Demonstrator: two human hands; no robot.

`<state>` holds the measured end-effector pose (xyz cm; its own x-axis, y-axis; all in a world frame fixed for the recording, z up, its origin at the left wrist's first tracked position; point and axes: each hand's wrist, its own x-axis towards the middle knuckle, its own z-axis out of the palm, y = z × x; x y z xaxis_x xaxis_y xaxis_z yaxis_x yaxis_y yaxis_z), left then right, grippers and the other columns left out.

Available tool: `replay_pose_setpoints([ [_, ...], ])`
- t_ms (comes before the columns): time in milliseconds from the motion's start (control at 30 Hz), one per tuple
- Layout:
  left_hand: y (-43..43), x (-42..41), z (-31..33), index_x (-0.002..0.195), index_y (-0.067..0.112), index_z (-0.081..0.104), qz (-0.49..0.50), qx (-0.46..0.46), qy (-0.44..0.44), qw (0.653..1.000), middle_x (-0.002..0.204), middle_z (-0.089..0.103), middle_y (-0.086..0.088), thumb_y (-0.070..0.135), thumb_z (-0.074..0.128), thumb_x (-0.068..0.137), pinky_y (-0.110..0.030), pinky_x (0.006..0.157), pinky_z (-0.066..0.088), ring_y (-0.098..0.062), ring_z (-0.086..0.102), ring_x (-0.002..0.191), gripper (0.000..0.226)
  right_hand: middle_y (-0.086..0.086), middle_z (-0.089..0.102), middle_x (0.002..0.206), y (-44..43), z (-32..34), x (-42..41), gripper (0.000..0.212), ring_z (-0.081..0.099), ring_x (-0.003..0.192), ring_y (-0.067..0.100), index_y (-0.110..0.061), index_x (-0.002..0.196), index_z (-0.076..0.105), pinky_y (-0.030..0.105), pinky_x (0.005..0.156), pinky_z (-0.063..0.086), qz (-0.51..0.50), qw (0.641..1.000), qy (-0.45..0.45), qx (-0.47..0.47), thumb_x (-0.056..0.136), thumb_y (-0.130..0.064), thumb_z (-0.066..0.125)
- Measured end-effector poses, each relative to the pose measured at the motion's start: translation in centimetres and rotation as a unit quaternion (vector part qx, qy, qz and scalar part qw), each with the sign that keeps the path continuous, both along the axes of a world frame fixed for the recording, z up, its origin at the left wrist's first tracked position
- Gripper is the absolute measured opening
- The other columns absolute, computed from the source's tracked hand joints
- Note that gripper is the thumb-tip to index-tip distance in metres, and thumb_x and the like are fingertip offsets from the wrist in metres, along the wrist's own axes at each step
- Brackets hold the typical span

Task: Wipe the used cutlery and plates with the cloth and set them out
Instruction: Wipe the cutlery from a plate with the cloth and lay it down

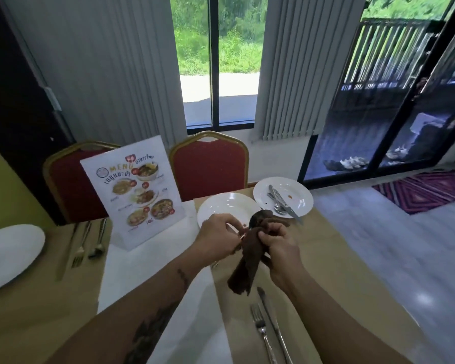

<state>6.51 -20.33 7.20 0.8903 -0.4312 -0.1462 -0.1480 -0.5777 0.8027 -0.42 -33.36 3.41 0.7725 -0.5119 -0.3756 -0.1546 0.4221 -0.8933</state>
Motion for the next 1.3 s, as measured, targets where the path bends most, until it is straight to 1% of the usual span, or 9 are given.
replay_pose_setpoints([
  [133, 1.5, -1.7, 0.3, 0.078, 0.019, 0.073, 0.017, -0.028, 0.033, 0.999, 0.079, 0.072, -0.002, 0.002, 0.073, 0.072, -0.021, 0.057, 0.051, -0.017, 0.069, 0.076, 0.018, 0.012, 0.071, 0.086, 2.0, 1.6, -0.4, 0.018, 0.068, 0.081, 0.026, -0.009, 0.083, 0.061, 0.031, 0.064, 0.055, -0.06, 0.988, -0.026, -0.14, 0.084, 0.009, 0.065],
  [300, 2.7, -2.2, 1.1, 0.082, 0.019, 0.075, 0.013, -0.065, 0.054, 0.996, 0.077, 0.074, -0.001, 0.003, 0.074, 0.072, -0.031, 0.072, 0.06, -0.017, 0.072, 0.077, 0.019, 0.011, 0.07, 0.087, 3.2, 3.7, -0.3, 0.015, 0.07, 0.085, 0.034, -0.013, 0.085, 0.057, 0.051, 0.076, 0.06, -0.094, 0.967, -0.035, -0.235, 0.077, -0.003, 0.066],
  [400, 3.4, -1.5, 2.0, 0.08, 0.02, 0.076, 0.012, -0.089, 0.063, 0.994, 0.078, 0.075, -0.002, 0.005, 0.075, 0.069, -0.031, 0.071, 0.058, -0.02, 0.072, 0.081, 0.019, 0.008, 0.069, 0.088, 2.9, 5.0, -0.1, 0.016, 0.068, 0.089, 0.031, -0.014, 0.086, 0.056, 0.042, 0.078, 0.057, -0.126, 0.956, -0.05, -0.258, 0.082, -0.001, 0.064],
  [600, 3.1, -2.0, 2.4, 0.084, 0.015, 0.075, 0.006, -0.132, 0.074, 0.988, 0.079, 0.074, -0.006, -0.002, 0.067, 0.074, -0.033, 0.067, 0.057, -0.023, 0.07, 0.08, 0.021, 0.01, 0.065, 0.108, 2.8, 5.2, 0.0, 0.026, 0.065, 0.097, 0.023, -0.013, 0.109, 0.055, 0.035, 0.078, 0.058, -0.075, 0.986, -0.056, -0.136, 0.09, 0.003, 0.062],
  [733, 2.6, -3.2, 2.2, 0.091, 0.012, 0.075, 0.003, -0.168, 0.091, 0.981, 0.086, 0.075, -0.009, 0.0, 0.072, 0.077, -0.04, 0.083, 0.061, -0.025, 0.073, 0.084, 0.018, 0.012, 0.068, 0.106, 2.3, 5.1, -0.4, 0.023, 0.068, 0.096, 0.029, -0.013, 0.108, 0.059, 0.041, 0.081, 0.059, -0.129, 0.987, -0.051, -0.082, 0.091, 0.003, 0.061],
  [933, 2.8, -3.9, 1.9, 0.09, 0.017, 0.073, 0.08, -0.188, 0.058, 0.977, 0.081, 0.075, 0.0, 0.006, 0.077, 0.077, -0.025, 0.071, 0.055, -0.015, 0.071, 0.08, 0.017, 0.02, 0.068, 0.11, 1.7, 4.8, -0.4, 0.016, 0.066, 0.093, 0.032, -0.013, 0.106, 0.057, 0.037, 0.069, 0.056, -0.128, 0.989, -0.068, 0.033, 0.096, 0.0, 0.057],
  [1100, 3.0, -4.3, 1.5, 0.094, 0.021, 0.073, 0.055, -0.155, 0.019, 0.986, 0.08, 0.074, 0.003, 0.007, 0.068, 0.086, -0.015, 0.062, 0.054, -0.01, 0.07, 0.076, 0.017, 0.021, 0.07, 0.112, 2.7, 4.4, -0.8, 0.026, 0.07, 0.095, 0.035, -0.007, 0.118, 0.059, 0.036, 0.062, 0.056, -0.029, 0.998, -0.056, 0.003, 0.093, 0.001, 0.061],
  [1200, 3.1, -4.8, 1.7, 0.092, 0.017, 0.075, 0.024, -0.149, 0.042, 0.988, 0.078, 0.074, -0.001, 0.008, 0.068, 0.086, -0.024, 0.064, 0.059, -0.015, 0.071, 0.071, 0.013, 0.02, 0.071, 0.108, 2.8, 4.1, -0.6, 0.025, 0.071, 0.092, 0.033, -0.009, 0.109, 0.061, 0.035, 0.065, 0.057, -0.064, 0.996, -0.04, -0.04, 0.088, 0.003, 0.063],
  [1300, 3.0, -4.4, 2.8, 0.085, 0.019, 0.074, 0.069, -0.116, -0.032, 0.99, 0.078, 0.071, 0.004, 0.011, 0.065, 0.087, -0.017, 0.059, 0.049, -0.009, 0.066, 0.073, 0.013, 0.017, 0.069, 0.098, 2.6, 4.3, -0.9, 0.021, 0.068, 0.084, 0.028, -0.013, 0.097, 0.054, 0.037, 0.068, 0.055, -0.056, 0.994, -0.036, -0.091, 0.087, 0.005, 0.062],
])
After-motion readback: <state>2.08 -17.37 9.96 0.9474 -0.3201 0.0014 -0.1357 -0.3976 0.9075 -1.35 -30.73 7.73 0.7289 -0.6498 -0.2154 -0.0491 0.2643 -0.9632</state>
